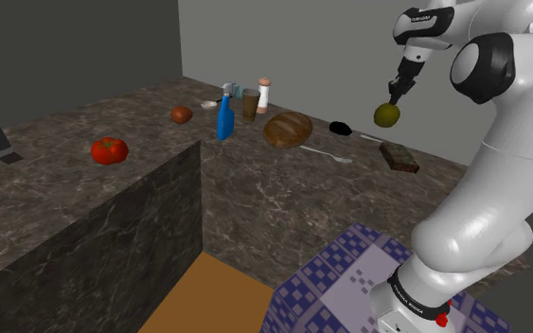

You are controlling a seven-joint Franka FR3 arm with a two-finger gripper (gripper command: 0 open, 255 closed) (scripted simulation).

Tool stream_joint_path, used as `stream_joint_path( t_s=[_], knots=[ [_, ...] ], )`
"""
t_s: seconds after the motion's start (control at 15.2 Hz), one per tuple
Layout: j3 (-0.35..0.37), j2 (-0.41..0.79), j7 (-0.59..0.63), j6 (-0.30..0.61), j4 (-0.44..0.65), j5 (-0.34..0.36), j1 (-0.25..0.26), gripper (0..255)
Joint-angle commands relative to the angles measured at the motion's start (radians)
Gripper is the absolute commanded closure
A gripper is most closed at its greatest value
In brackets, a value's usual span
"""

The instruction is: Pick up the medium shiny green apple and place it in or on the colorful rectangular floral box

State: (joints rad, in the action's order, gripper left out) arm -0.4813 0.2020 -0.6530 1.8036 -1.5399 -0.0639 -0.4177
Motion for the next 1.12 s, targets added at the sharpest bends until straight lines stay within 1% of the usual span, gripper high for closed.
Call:
stream_joint_path(
  t_s=[0.0, 0.4, 0.53, 0.59, 1.06],
  knots=[
    [-0.017, 0.013, -0.051, -0.019, 0.031, -0.014, -0.034, 255],
    [-0.062, 0.077, -0.196, -0.084, 0.149, -0.067, -0.142, 255],
    [-0.073, 0.109, -0.244, -0.112, 0.204, -0.09, -0.186, 255],
    [-0.081, 0.136, -0.278, -0.134, 0.249, -0.109, -0.221, 255],
    [-0.078, 0.114, -0.277, -0.03, 0.125, -0.098, -0.201, 255]
  ],
)
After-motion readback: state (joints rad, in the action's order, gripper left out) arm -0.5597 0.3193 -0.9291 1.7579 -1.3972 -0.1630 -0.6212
